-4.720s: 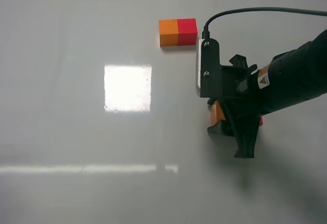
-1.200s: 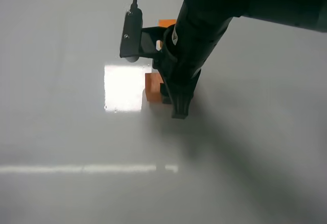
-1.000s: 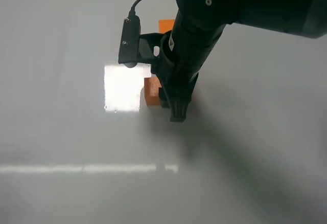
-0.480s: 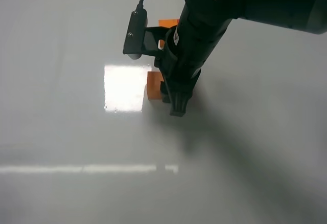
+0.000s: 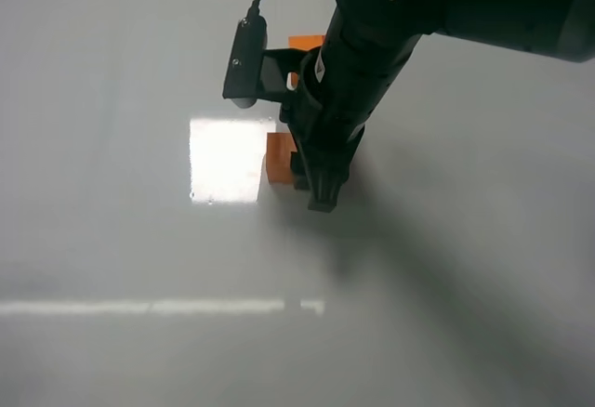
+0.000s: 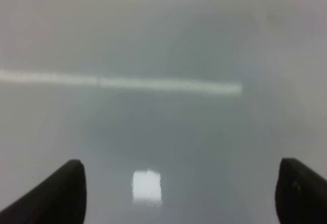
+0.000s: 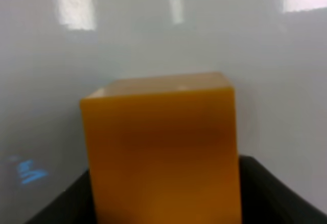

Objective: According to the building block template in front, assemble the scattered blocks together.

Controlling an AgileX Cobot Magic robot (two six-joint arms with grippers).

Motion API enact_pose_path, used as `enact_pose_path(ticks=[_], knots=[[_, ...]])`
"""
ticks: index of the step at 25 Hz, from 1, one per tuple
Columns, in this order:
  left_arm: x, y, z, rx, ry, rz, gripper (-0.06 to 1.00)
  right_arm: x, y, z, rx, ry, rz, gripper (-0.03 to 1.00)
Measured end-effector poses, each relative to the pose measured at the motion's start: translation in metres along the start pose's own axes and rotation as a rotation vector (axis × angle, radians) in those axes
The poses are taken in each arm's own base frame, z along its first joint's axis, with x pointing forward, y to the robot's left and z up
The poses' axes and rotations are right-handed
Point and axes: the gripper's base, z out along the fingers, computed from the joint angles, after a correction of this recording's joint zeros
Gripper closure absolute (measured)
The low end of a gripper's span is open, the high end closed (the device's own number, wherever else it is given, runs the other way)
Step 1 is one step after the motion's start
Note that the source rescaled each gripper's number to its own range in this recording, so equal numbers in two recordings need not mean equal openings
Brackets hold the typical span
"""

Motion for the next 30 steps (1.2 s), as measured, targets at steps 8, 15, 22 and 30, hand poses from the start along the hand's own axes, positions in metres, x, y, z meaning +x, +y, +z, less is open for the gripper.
enact_pose_path(ticks=[8,15,22,30], knots=[[0.000,0.001,0.000,-0.015,-0.001,0.006,0.94,0.007,-0.007,-0.029,0.032,-0.042,0.058,0.41],[0.000,0.003,0.000,-0.030,-0.002,0.013,0.94,0.035,-0.019,-0.117,0.107,-0.214,0.363,0.41],[0.000,0.003,0.000,-0.030,-0.002,0.013,0.94,0.143,-0.049,-0.149,0.264,-0.035,0.913,0.41],[0.000,0.003,0.000,-0.032,-0.002,0.014,0.94,0.262,-0.001,-0.154,0.303,0.200,1.443,0.41]])
